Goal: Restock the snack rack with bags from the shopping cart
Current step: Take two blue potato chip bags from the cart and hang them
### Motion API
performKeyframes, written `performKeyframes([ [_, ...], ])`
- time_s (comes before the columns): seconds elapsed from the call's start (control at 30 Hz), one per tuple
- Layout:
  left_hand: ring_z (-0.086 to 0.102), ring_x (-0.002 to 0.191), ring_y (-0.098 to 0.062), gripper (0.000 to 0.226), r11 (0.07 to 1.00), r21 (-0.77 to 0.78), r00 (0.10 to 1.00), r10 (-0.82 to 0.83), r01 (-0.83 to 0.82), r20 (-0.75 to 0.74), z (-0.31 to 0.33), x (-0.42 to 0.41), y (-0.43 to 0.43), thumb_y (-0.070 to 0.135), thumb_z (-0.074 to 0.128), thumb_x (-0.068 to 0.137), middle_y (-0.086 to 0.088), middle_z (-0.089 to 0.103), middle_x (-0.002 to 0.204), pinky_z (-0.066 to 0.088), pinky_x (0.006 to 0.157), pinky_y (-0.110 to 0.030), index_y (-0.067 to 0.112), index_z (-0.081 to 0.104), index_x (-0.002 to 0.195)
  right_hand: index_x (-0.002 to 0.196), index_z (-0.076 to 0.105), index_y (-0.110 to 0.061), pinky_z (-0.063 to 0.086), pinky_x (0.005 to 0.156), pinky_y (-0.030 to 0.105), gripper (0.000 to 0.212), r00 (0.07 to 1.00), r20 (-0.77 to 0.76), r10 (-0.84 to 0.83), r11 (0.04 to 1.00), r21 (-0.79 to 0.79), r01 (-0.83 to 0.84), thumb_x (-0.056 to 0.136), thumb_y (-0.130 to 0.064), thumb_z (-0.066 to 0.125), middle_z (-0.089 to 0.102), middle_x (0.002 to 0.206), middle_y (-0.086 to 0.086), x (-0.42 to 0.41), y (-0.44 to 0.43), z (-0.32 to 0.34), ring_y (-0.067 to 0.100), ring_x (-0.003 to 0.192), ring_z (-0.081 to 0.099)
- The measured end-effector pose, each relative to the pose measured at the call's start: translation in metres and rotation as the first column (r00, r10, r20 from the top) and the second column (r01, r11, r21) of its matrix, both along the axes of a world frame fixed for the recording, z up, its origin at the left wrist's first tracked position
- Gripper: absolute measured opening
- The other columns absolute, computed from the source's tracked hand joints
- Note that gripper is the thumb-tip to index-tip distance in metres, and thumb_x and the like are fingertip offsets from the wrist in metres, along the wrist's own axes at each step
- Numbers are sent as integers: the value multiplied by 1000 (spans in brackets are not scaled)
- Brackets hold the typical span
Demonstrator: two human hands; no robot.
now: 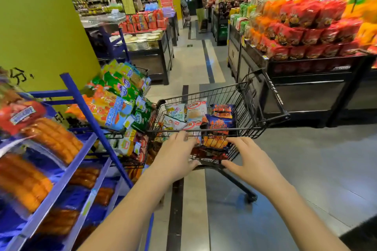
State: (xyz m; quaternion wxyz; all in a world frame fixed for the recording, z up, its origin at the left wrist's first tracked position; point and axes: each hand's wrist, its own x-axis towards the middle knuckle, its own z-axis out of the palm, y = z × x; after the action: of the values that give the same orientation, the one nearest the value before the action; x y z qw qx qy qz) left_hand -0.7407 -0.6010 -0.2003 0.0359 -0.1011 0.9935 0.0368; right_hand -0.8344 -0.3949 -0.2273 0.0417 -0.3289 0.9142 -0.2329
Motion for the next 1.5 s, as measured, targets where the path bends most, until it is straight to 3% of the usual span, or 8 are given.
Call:
performKeyframes([
  [0.37, 33, 145, -28, 65, 995, 64, 997, -78, 76, 24, -64, -175, -93, 49, 66, 94, -6, 37, 155, 34, 117, -44, 28, 43, 151, 153, 39, -30, 48, 106, 36, 70, 996, 49, -80, 995, 64, 76, 92, -49, 67, 45, 147, -8, -161, -91, -52, 16, 130, 53],
  [0.6, 32, 144, -31, 64, 987, 111, 981, -129, 113, 148, -101, -296, -168, 48, 64, 96, -8, 36, 154, 37, 113, -45, 24, 41, 151, 156, 33, -27, 46, 104, 35, 69, 985, 113, -127, 975, 199, 102, 96, -49, 62, 43, 150, -4, -271, -167, -88, 17, 134, 48],
  [0.97, 34, 142, -32, 66, 971, 186, 939, -202, 154, 278, -156, -398, -201, 45, 66, 94, -7, 34, 155, 39, 113, -46, 22, 43, 151, 155, 37, -29, 47, 100, 27, 70, 944, 262, -203, 970, 183, 158, 94, -50, 66, 44, 148, -8, -368, -182, -136, 12, 129, 52],
  [1.2, 30, 147, -28, 75, 927, 375, 912, -130, -28, 389, -200, -425, -197, 46, 71, 92, -4, 32, 159, 34, 115, -40, 25, 36, 155, 154, 38, -30, 49, 98, 27, 71, 911, 370, -182, 980, 148, 136, 93, -49, 69, 45, 146, -9, -411, -173, -168, 11, 128, 52],
  [1.33, 36, 148, -25, 93, 843, 494, 891, -42, -212, 453, -231, -435, -194, 44, 77, 89, -5, 31, 163, 34, 115, -33, 19, 23, 162, 153, 38, -34, 53, 101, 35, 70, 878, 443, -179, 983, 110, 144, 92, -48, 70, 44, 146, -10, -428, -168, -185, 13, 128, 53],
  [1.43, 45, 143, -22, 97, 743, 586, 867, -14, -324, 498, -257, -446, -192, 34, 81, 88, -4, 42, 158, 34, 99, -16, 13, 20, 161, 153, 39, -31, 52, 103, 35, 70, 860, 472, -196, 979, 137, 148, 92, -47, 70, 45, 146, -8, -440, -166, -197, 14, 128, 53],
  [1.5, 49, 140, -22, 101, 674, 634, 864, 13, -380, 504, -277, -454, -192, 32, 88, 80, -2, 49, 153, 37, 103, -19, 15, 25, 157, 152, 40, -29, 51, 102, 33, 70, 847, 486, -215, 975, 152, 161, 92, -46, 70, 46, 144, -4, -445, -165, -204, 16, 127, 54],
])
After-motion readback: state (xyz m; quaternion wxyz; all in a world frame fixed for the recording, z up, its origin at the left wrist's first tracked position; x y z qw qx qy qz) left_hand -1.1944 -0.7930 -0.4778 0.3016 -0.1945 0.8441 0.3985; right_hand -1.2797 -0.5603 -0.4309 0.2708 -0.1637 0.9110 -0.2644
